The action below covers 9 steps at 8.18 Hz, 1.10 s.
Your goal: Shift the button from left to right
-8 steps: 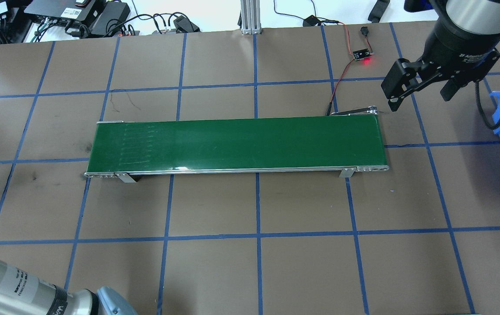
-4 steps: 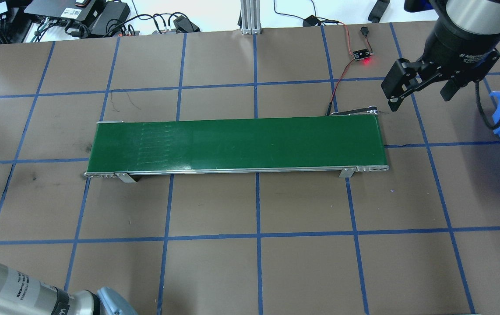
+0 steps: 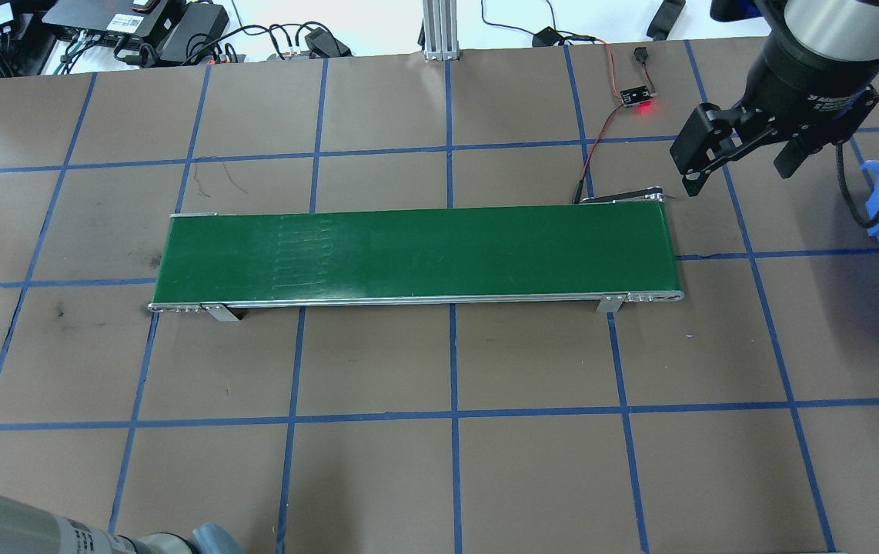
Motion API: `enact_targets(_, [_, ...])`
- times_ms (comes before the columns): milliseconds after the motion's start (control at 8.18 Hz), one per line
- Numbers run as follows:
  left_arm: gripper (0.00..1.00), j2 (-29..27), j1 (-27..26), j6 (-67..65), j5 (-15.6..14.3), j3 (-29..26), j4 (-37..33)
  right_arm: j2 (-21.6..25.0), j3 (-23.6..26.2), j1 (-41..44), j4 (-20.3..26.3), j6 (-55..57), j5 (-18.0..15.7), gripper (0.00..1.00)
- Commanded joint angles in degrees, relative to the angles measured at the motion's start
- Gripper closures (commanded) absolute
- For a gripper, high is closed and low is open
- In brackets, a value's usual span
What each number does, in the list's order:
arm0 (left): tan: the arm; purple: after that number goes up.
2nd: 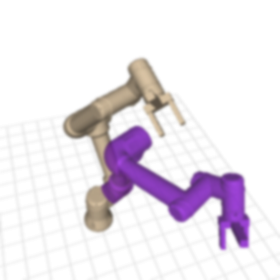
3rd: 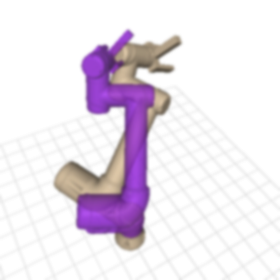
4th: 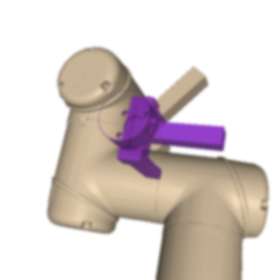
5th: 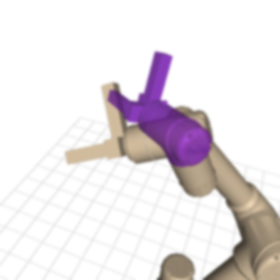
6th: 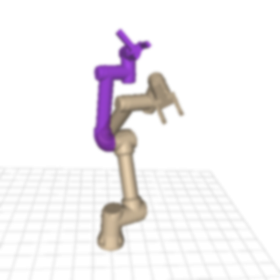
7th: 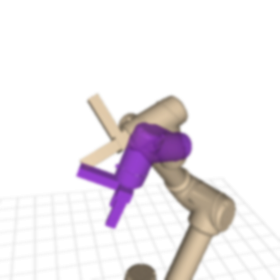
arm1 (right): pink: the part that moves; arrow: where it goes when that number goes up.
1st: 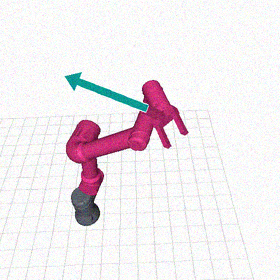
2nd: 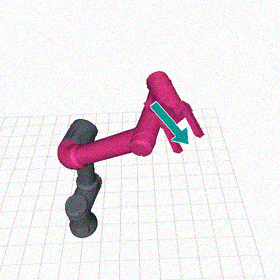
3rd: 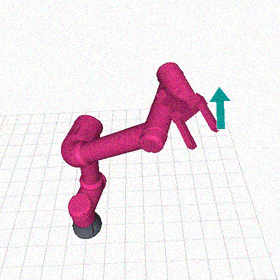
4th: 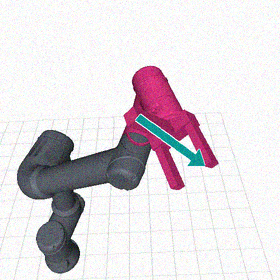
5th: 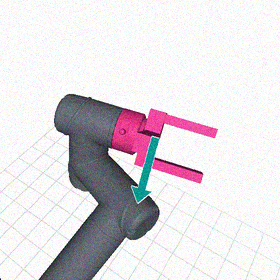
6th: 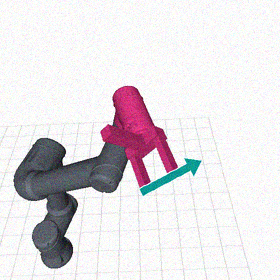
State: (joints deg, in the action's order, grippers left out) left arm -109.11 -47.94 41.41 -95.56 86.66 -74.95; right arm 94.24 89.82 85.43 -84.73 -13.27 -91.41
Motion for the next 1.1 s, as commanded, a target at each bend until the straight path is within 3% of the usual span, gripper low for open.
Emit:
enact_targets(0, [1.00, 2.68, -11.70, -10.16, 1.96, 0.00, 0.06, 0.07, 0.00, 0.00, 0.00, 0.00, 0.00, 0.00])
enact_targets(122, [1.00, 2.41, -14.44, -12.99, 3.00, 0.00, 0.15, -0.02, 0.00, 0.00, 0.00, 0.00, 0.00, 0.00])
enact_targets(489, [1.00, -0.05, -18.31, -15.56, 11.26, 0.70, 0.24, -0.02, 0.00, 0.00, 0.00, 0.00, 0.00, 0.00])
enact_targets(734, [1.00, -1.63, -22.36, -21.16, 11.19, 1.49, 0.41, -0.02, 0.00, 0.00, 0.00, 0.09, 0.00, 0.00])
enact_targets(978, [1.00, -2.42, -22.46, -21.02, 11.19, 3.59, 0.50, -0.02, 0.00, 0.00, 0.00, 0.09, 0.00, 0.00])
